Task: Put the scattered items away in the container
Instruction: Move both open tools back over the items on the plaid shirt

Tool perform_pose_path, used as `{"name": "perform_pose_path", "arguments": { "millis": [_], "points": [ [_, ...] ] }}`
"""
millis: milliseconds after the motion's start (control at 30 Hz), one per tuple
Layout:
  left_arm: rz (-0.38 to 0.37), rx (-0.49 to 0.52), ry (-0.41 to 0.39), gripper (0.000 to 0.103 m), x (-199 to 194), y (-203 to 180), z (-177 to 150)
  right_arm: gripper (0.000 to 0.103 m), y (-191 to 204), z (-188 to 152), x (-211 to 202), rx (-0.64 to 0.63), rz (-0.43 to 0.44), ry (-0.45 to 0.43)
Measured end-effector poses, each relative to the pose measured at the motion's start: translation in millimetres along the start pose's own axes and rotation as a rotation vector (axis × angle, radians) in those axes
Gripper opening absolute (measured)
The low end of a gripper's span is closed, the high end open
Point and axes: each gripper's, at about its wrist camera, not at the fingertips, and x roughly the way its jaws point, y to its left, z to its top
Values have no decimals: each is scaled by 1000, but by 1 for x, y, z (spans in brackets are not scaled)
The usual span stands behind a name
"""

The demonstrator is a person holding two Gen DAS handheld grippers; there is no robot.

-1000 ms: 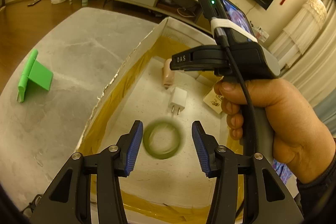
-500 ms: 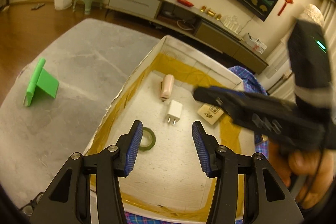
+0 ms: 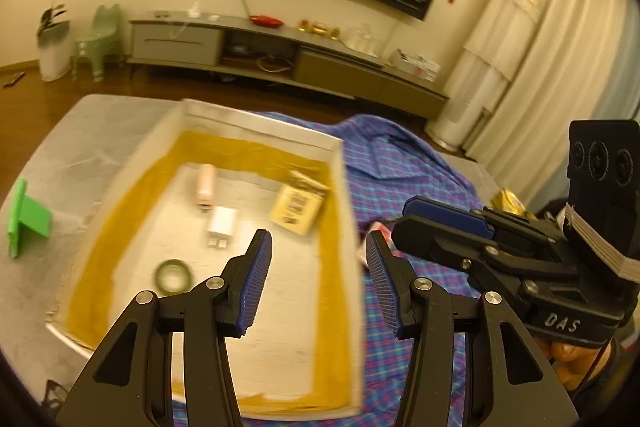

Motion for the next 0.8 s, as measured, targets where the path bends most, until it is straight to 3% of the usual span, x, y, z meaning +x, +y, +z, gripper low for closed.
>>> {"name": "perform_pose_path", "arguments": {
  "millis": [200,367,467,533,667,800],
  "points": [
    [-47,84,59,52,23,-51,-9,32,-41,-23,-34,57,-84,-23],
    [-56,114,145,52,60,-84,-24,32,-84,-47,-39,100,-248,45],
    [-44,115,224,52,91,-96,-35,34,-111,-64,-35,139,-301,87],
    [-28,116,281,52,113,-102,-46,44,-128,-77,-31,176,-310,104],
    [20,130,341,52,144,-104,-68,45,-149,-92,-17,210,-296,143],
    [37,79,361,52,163,-94,-77,47,-158,-91,15,160,-270,232]
  ]
}}
